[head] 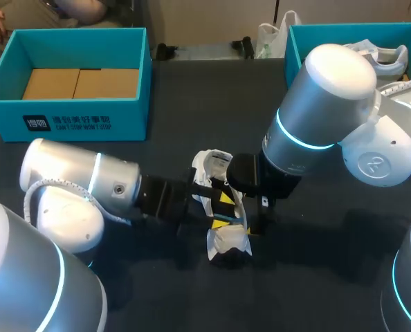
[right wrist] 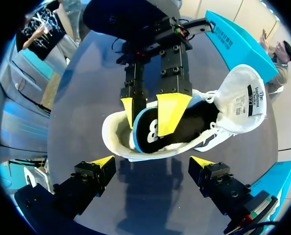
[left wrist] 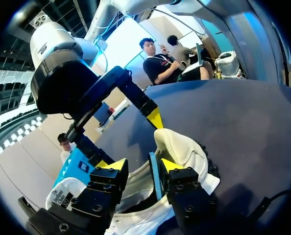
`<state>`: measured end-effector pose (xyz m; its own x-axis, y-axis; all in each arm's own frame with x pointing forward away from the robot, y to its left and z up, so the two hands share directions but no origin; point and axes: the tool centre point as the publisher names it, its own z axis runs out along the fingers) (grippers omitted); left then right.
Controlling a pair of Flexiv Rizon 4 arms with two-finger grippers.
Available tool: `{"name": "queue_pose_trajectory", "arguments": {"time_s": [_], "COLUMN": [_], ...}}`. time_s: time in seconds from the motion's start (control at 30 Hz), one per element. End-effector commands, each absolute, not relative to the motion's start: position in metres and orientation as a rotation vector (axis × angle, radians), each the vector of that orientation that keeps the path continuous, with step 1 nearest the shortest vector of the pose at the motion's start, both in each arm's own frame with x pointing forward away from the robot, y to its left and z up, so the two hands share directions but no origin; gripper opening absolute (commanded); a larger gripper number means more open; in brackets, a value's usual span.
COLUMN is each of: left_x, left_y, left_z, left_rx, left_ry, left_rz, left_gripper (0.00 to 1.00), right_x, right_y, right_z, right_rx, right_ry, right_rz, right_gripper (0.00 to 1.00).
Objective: Take the shoe out of the shoebox, open the shoe tongue, remove and reinsert the insole, then place the shoe into the shoebox
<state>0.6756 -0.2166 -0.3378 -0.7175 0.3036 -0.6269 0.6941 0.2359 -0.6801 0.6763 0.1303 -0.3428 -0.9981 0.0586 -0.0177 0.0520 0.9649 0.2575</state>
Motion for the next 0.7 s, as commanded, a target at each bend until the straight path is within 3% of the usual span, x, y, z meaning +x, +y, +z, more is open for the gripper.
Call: {"name": "queue_pose_trajectory", "arguments": {"time_s": [0.03,0.53,0.7], "left_x": [0.675,0.677,0.683], "left_y": [-0.212,-0.19,-0.177], "left_z": [-0.327,-0.313,-0.31], "left_rx": [0.938,1.051,1.111], "left_ry": [2.188,2.363,2.41], "left_rz": [-1.461,-1.413,-1.4], "left_gripper": [0.44,0.46,0.45], "right_x": [0.679,0.699,0.698], "right_y": [0.119,0.026,0.022], "right_z": [-0.332,-0.313,-0.311], "right_rx": [0.093,0.156,0.12], "right_ry": [3.068,3.07,3.071], "right_rz": [0.393,0.363,0.367], "right_gripper": [1.0,1.0,1.0]}}
